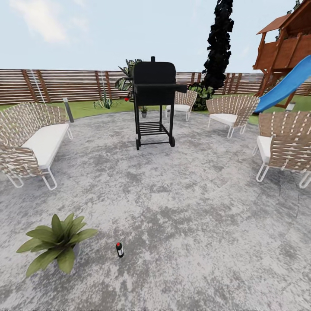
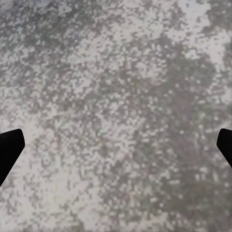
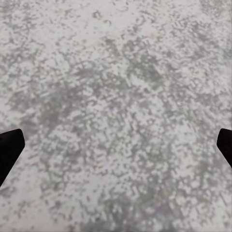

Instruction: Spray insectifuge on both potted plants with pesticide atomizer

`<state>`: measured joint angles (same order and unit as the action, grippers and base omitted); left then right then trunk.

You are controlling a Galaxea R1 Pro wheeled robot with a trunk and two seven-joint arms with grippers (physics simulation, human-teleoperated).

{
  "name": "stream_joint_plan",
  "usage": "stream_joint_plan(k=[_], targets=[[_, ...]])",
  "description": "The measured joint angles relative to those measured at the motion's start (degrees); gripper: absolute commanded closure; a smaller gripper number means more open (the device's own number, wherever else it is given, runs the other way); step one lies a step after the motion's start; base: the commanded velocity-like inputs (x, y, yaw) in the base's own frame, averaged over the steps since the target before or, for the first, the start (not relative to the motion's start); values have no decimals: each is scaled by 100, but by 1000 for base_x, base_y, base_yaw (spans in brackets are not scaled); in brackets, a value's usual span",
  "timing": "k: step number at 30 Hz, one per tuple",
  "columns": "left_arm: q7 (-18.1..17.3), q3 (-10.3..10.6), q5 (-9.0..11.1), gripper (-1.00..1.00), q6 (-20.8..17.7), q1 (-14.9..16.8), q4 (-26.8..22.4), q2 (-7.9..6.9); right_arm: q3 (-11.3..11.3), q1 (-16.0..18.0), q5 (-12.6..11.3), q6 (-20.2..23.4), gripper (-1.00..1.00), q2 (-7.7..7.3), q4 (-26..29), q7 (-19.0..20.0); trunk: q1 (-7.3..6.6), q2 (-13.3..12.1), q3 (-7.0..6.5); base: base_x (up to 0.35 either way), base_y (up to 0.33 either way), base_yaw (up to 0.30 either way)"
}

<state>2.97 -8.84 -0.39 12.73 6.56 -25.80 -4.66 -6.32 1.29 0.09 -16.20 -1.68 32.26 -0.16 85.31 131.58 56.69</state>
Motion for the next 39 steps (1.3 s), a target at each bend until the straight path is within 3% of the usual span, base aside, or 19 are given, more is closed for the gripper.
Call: stream_joint_plan(k=[15, 31, 35, 37, 39], targets=[[0, 9, -8, -100, 0, 0, 0, 0, -14, 0, 5, 3, -100, -1, 8, 6, 330, 602, 269, 0, 0, 0], [-9, 40, -15, -100, -18, 67, -23, 39, -34, 2, 6, 10, -100, -48, 84, -7, 330, 603, 270, 0, 0, 0], [-59, 73, -41, -100, -48, 482, -50, 110, -36, 160, 8, 23, -100, -113, 528, -7, 330, 603, 268, 0, 0, 0], [-73, 315, -169, -100, -108, 1056, -18, 138, -33, 525, 17, 62, -100, -173, 948, 16, 330, 603, 268, 0, 0, 0], [-76, 601, -238, -100, -229, 1424, 22, 156, -24, 969, 96, 190, -100, -220, 1080, 28, 330, 603, 269, 0, 0, 0]])
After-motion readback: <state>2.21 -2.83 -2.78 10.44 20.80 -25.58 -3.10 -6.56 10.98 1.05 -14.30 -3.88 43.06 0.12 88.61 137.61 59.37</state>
